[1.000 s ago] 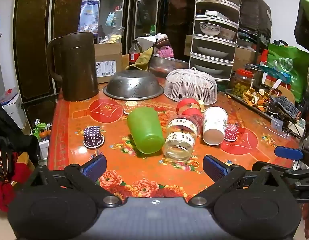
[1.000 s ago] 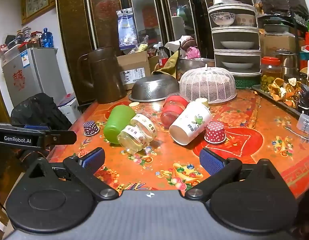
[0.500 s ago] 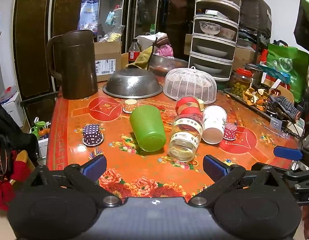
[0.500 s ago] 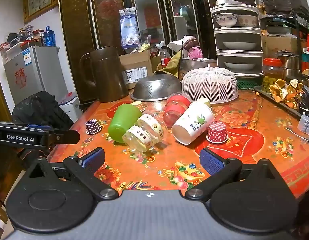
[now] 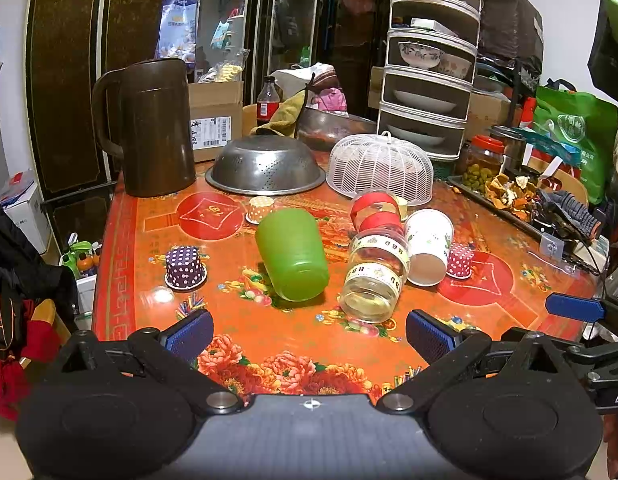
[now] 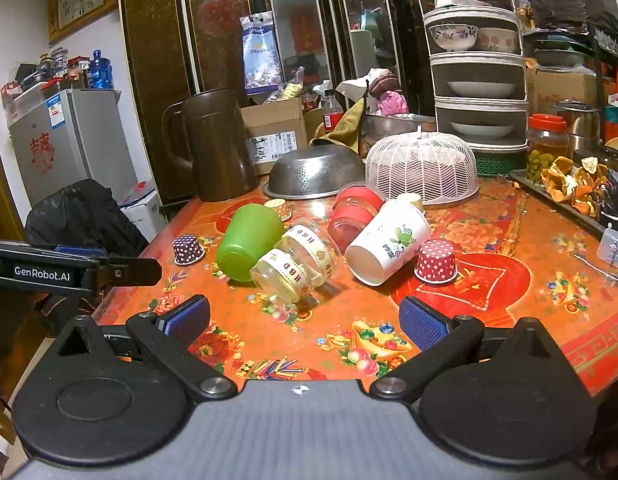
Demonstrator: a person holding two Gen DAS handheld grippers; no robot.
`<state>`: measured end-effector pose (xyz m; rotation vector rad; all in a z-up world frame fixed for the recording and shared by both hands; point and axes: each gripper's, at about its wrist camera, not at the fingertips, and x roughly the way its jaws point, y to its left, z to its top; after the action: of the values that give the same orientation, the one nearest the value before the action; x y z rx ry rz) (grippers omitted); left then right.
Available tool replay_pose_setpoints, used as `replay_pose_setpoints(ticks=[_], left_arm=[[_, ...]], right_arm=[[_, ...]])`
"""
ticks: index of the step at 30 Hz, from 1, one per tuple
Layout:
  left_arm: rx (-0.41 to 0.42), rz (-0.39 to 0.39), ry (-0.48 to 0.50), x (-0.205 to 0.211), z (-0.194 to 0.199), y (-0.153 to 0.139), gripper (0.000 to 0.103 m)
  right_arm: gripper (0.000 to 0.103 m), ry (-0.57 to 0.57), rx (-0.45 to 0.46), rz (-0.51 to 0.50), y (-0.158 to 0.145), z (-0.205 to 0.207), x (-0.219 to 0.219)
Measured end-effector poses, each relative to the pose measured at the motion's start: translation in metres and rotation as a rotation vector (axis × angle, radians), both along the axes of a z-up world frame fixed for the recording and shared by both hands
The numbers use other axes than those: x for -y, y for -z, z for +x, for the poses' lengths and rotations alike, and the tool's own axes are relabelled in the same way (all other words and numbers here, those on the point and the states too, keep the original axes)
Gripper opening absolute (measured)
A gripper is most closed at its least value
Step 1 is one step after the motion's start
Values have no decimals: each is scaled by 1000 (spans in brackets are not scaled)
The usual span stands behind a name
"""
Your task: Flip cup upright
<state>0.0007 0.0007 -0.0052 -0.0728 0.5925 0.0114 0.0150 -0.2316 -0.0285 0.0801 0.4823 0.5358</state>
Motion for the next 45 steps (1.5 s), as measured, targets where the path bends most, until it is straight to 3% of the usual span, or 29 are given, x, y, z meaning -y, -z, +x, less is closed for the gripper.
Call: replay_pose_setpoints(ticks=[45], left_arm=[[1,0,4,4,-2,0,103]], right_arm=[[102,-26,-12,30,-1,-1,3]])
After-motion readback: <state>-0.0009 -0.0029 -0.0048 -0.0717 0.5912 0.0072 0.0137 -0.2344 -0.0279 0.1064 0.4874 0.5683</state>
